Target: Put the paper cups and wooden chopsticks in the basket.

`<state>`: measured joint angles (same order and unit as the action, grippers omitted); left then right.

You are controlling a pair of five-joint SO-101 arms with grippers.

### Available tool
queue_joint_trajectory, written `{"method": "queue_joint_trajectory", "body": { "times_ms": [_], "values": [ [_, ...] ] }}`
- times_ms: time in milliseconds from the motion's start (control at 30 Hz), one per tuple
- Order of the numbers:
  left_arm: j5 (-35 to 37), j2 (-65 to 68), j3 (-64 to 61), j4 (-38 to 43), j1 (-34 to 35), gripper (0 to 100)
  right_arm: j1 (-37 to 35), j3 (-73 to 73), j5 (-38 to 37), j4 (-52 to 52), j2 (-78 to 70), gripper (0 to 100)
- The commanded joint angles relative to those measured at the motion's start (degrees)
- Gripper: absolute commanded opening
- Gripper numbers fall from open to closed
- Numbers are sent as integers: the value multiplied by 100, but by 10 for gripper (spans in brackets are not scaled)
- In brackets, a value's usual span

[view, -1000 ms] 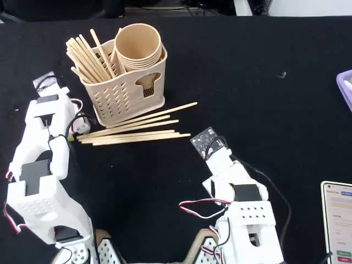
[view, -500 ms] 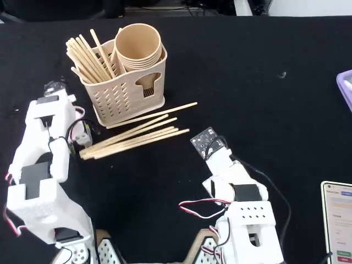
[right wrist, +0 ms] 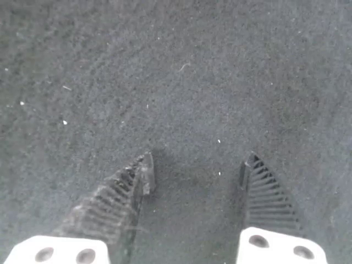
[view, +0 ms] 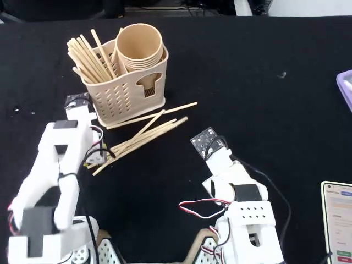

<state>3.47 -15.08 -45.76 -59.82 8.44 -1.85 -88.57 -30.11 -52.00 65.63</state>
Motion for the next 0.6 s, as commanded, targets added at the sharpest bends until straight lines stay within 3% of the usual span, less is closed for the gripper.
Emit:
{"method": "queue_joint_trajectory", "body": {
  "times_ms": [0, 200, 400, 567],
  "values": [
    [-501, -835, -84, -18, -101, 141, 70, -13, -9, 132, 127, 254],
    [-1187, -1591, -127, -62, -92, 141, 70, -13, -9, 132, 127, 254],
    [-1187, -1925, -488, -18, -92, 141, 70, -13, -9, 132, 127, 254],
    [-97, -1916, -760, 132, 462, 145, 70, -13, -9, 132, 127, 254]
  ]
}}
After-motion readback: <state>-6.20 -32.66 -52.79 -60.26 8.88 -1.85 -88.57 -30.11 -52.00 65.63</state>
